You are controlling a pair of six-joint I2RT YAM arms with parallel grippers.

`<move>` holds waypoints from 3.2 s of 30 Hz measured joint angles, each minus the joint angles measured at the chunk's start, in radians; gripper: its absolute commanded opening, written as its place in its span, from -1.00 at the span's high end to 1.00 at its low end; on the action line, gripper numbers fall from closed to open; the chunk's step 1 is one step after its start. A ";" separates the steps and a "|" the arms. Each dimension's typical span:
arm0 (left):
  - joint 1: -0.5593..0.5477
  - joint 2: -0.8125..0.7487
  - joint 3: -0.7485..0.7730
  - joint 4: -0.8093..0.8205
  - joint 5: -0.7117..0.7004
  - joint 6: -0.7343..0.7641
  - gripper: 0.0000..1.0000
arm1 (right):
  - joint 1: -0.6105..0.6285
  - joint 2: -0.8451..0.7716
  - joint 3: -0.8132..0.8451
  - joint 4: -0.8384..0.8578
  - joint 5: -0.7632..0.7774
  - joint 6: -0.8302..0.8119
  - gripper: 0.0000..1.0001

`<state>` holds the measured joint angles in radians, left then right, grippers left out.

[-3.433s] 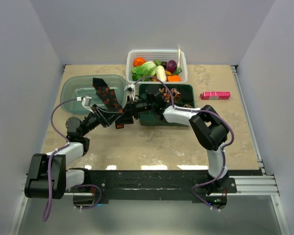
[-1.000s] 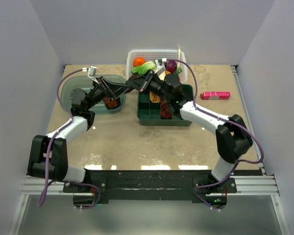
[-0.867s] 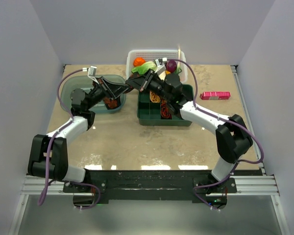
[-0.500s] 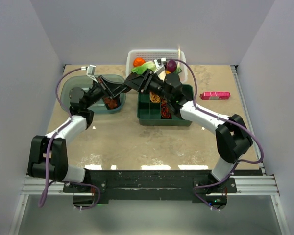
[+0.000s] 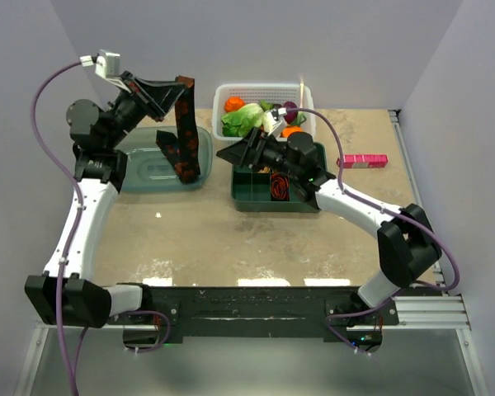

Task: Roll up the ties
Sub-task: Pick up the tie from the bin, then place the tie at the center of the board.

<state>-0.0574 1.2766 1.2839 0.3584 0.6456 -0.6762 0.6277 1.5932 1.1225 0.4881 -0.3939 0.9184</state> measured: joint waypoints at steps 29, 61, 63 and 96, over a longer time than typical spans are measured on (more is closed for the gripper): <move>-0.001 -0.584 0.076 -0.378 0.245 0.249 1.00 | 0.087 0.360 0.202 -0.020 -0.148 0.211 -0.97; -0.001 -0.670 0.119 -0.334 0.359 0.174 1.00 | 0.147 0.620 0.299 0.056 -0.122 0.433 -0.37; -0.001 -0.676 0.119 -0.292 0.375 0.143 1.00 | 0.151 0.630 0.304 0.077 -0.122 0.451 -0.01; -0.001 -0.575 -0.292 0.171 0.361 -0.080 1.00 | -0.208 0.098 0.187 -0.211 0.017 0.063 1.00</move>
<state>-0.0586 0.7017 0.9920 0.5289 1.0065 -0.7563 0.4194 1.6917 1.3090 0.2768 -0.3767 0.9813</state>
